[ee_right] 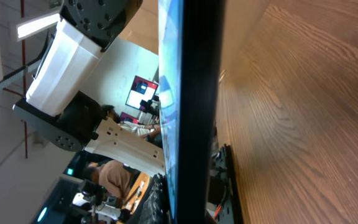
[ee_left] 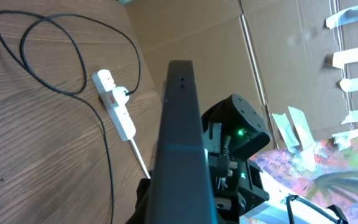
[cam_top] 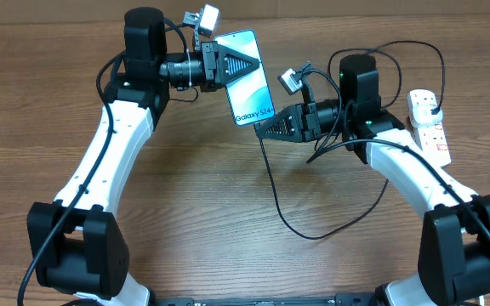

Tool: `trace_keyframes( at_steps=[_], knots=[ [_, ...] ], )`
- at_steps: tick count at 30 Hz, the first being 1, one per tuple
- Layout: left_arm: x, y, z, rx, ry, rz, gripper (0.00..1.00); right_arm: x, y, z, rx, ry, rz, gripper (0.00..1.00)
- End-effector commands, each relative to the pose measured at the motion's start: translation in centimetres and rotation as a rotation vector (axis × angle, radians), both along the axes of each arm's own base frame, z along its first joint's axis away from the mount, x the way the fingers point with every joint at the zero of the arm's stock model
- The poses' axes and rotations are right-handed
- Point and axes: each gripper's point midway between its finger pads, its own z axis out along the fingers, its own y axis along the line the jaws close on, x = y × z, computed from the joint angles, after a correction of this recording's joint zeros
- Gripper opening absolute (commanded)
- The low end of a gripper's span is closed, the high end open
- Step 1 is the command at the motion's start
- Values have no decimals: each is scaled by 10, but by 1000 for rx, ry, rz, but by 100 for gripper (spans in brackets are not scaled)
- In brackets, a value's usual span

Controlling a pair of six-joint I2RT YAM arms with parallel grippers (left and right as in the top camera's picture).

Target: Plug charger to phone and switch on socket

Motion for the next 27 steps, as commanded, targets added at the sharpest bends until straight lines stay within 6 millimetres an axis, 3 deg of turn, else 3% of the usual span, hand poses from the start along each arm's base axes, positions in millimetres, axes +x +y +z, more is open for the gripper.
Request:
trace_keyframes(
  at_steps=[1, 6, 8, 9, 10, 13, 17, 21, 22, 23, 24, 26, 27],
  knots=[
    [-34, -22, 10, -25, -40, -143, 4, 20, 2, 20, -6, -38, -84, 4],
    [-41, -23, -1, -2, -15, -156, 4, 30, 3, 29, -2, -29, -137, 4],
    [-40, -23, 0, -2, -16, -155, 4, 30, 3, 29, -3, -25, -133, 34],
    [-39, -22, 0, -3, -23, -152, 4, 29, 3, 29, -2, -27, -129, 59],
    [-38, -21, 0, -3, -23, -148, 4, 29, 3, 29, -1, -30, -128, 65],
    [-36, -18, 0, -3, -22, -140, 4, 29, 3, 29, -1, -30, -126, 70],
    [-36, -18, 0, -1, -34, -141, 4, 26, 3, 30, 1, -28, -112, 54],
    [-32, -18, -2, 13, -39, -118, 5, 22, 4, 28, -1, -12, -92, 22],
    [-32, -18, -2, 14, -40, -116, 5, 22, 5, 28, -1, -13, -91, 20],
    [-30, -18, -3, 19, -41, -108, 7, 23, 5, 27, -4, -11, -100, 11],
    [-29, -17, -4, 24, -41, -99, 11, 25, 5, 26, -8, -7, -112, 4],
    [-25, -16, -6, 37, -45, -76, 29, 31, 6, 20, -29, 30, -154, 4],
    [-21, -14, -7, 48, -65, -60, 54, 33, 6, 17, -38, 49, -166, 4]
  ],
)
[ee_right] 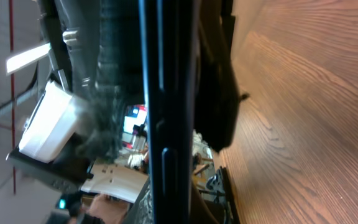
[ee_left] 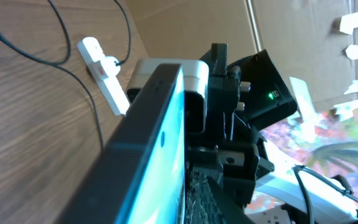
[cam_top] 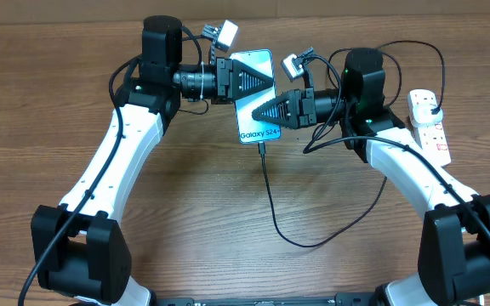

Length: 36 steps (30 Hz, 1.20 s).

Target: Plug charger to phone and switch on socket

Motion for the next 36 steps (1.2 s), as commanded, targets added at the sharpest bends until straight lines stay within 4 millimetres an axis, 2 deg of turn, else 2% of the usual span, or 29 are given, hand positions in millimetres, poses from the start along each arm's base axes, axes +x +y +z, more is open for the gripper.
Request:
trace_keyframes(
  at_steps=[1, 3, 5, 6, 9, 12, 15, 16, 19, 21, 23, 24, 28, 32, 33, 36],
  knots=[
    [14, 9, 1, 35, -79, 67, 81, 6, 1, 6, -10, -6, -41, 4],
    [30, 23, -4, 70, -93, 147, 93, 7, 1, 1, -20, 21, -50, 4],
    [42, 38, -7, 89, -95, 206, 97, 9, 1, -4, -31, 32, -60, 4],
    [51, 52, -9, 102, -94, 254, 100, 12, 1, -11, -46, 50, -77, 4],
    [68, 87, -14, 127, -79, 354, 100, 25, -2, -42, -131, 134, -168, 4],
    [77, 124, -24, 154, -16, 442, 100, 41, -6, -85, -255, 182, -280, 4],
    [79, 144, -29, 160, 23, 484, 100, 47, -2, -111, -311, 216, -313, 4],
    [80, 151, -29, 160, 25, 498, 100, 50, 0, -126, -346, 236, -334, 5],
    [85, 160, -31, 177, 26, 537, 100, 51, 6, -158, -423, 274, -362, 9],
    [91, 168, -37, 217, 24, 592, 100, 47, 15, -181, -478, 290, -369, 10],
    [102, 181, -45, 280, 20, 681, 100, 40, 26, -213, -553, 342, -383, 9],
    [107, 189, -49, 316, 19, 730, 100, 37, 30, -221, -565, 361, -378, 9],
    [118, 213, -59, 412, 14, 865, 100, 29, 42, -244, -588, 371, -350, 9],
    [122, 224, -62, 453, 12, 922, 100, 28, 40, -256, -617, 380, -363, 12],
    [121, 224, -63, 454, 15, 921, 100, 29, 40, -256, -616, 376, -366, 26],
    [120, 224, -64, 457, 21, 919, 100, 32, 38, -259, -630, 370, -387, 34]
  ],
)
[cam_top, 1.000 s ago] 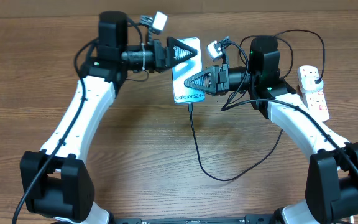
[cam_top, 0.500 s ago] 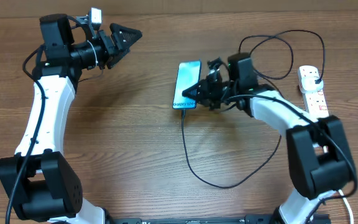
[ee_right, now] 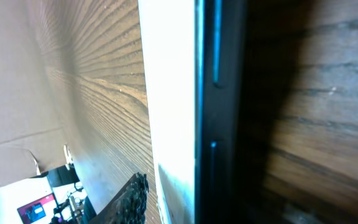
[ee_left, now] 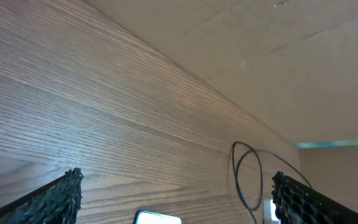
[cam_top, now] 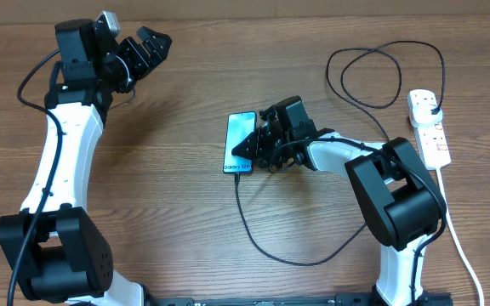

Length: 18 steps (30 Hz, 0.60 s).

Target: Plug charger to phone and switch on socket

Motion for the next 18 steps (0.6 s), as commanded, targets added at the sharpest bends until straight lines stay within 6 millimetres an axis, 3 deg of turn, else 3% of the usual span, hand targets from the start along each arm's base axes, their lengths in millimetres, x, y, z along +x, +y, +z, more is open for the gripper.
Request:
trace_keyframes(
  at_steps=[1, 3, 5, 8, 13, 14, 15, 18],
  knots=[
    [1, 4, 4, 35, -16, 11, 100, 8, -1, -3, -28, -22, -23, 40],
    [1, 4, 4, 35, -16, 11, 100, 12, -9, -2, -30, 17, -63, 50],
    [1, 4, 4, 35, -16, 11, 100, 22, -31, -3, -111, 63, -120, 63],
    [1, 4, 4, 35, -16, 11, 100, 29, -50, 3, -220, 63, -111, 71],
    [1, 4, 4, 35, -16, 11, 100, 49, -99, 8, -569, -51, -104, 85],
    [1, 4, 4, 35, -16, 11, 100, 52, -105, 7, -608, -71, -108, 88],
    [1, 4, 4, 35, -16, 11, 100, 56, -117, 5, -680, -104, -116, 98],
    [1, 4, 4, 35, -16, 11, 100, 63, -133, 4, -773, -144, -140, 100]
  ],
)
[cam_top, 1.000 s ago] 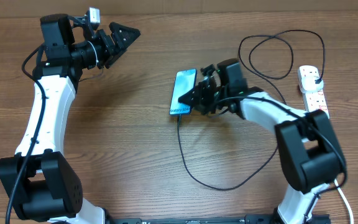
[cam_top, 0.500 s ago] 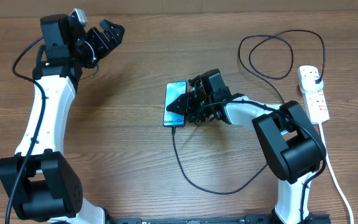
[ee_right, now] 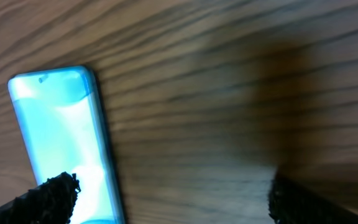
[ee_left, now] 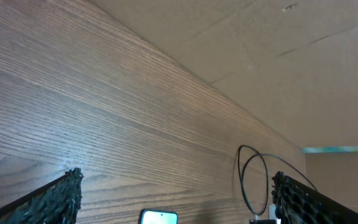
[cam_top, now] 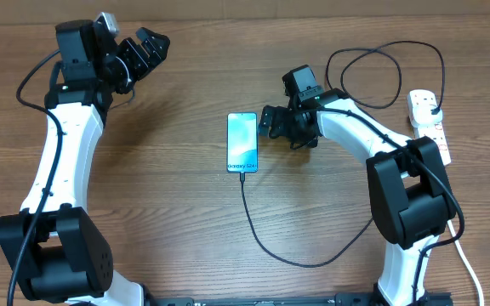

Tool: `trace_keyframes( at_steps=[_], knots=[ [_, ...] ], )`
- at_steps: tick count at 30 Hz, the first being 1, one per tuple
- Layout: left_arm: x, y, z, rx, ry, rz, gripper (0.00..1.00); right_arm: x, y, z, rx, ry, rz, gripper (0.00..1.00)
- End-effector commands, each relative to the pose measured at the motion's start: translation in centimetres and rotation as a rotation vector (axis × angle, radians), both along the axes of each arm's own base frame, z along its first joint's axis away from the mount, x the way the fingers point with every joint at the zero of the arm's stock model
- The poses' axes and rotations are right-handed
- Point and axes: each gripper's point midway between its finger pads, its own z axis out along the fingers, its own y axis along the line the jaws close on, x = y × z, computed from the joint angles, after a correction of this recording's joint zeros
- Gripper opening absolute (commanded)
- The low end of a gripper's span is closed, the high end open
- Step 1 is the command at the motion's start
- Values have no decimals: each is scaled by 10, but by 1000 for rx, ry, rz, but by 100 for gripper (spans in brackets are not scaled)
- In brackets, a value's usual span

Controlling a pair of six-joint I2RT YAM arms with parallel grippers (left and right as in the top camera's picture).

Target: Plug charger to phone and switch on socket

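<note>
The phone (cam_top: pixel 242 142) lies flat on the wooden table, screen up and lit, with the black charger cable (cam_top: pixel 253 229) plugged into its near end. My right gripper (cam_top: pixel 281 127) hovers open just to the phone's right. The right wrist view shows the phone (ee_right: pixel 61 134) by the left fingertip (ee_right: pixel 51 198) and bare wood between the fingers. The white power strip (cam_top: pixel 429 127) lies at the right edge with the charger plug in it. My left gripper (cam_top: pixel 147 49) stands open and empty, raised at the far left.
The cable makes a loop (cam_top: pixel 387 72) at the back right, then a long curve towards the front. In the left wrist view the phone (ee_left: pixel 159 217) and that cable loop (ee_left: pixel 252 180) lie far ahead. A cardboard wall stands behind the table.
My right gripper was at the phone's right edge on the table; it now stands open a little to the right, apart from the phone. The left arm has not moved.
My left gripper held the phone in the air while the right gripper was at its lower end. Then both grippers were on the phone, the cable hanging from it. Later the left was open at the far left, the right with the phone on the table, now let go.
</note>
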Motion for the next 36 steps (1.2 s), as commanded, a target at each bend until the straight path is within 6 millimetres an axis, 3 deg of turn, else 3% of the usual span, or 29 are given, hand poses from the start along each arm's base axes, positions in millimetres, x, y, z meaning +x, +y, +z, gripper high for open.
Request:
trace_keyframes(
  at_steps=[1, 19, 22, 24, 26, 30, 36],
  knots=[
    [1, 1, 6, 22, -23, -7, 100, 12, -30, -5, -180, -67, -11, 100],
    [0, 3, 7, 33, -22, 7, 100, 12, -30, -5, -179, -70, -11, 100],
    [-26, 2, 30, 39, -7, 15, 100, 12, -30, -5, -179, -70, -12, 100],
    [-48, 14, 32, 94, 50, 72, 100, 12, -30, -5, -179, -70, -12, 100],
    [-80, 39, 22, 212, 165, 191, 99, 12, -30, -5, -179, -70, -12, 100],
    [-114, 71, -10, 354, 250, 327, 100, 12, -30, -5, -179, -70, -12, 100],
    [-129, 47, -95, 269, 47, 260, 100, 12, -30, -5, -179, -70, -11, 100]
  ],
)
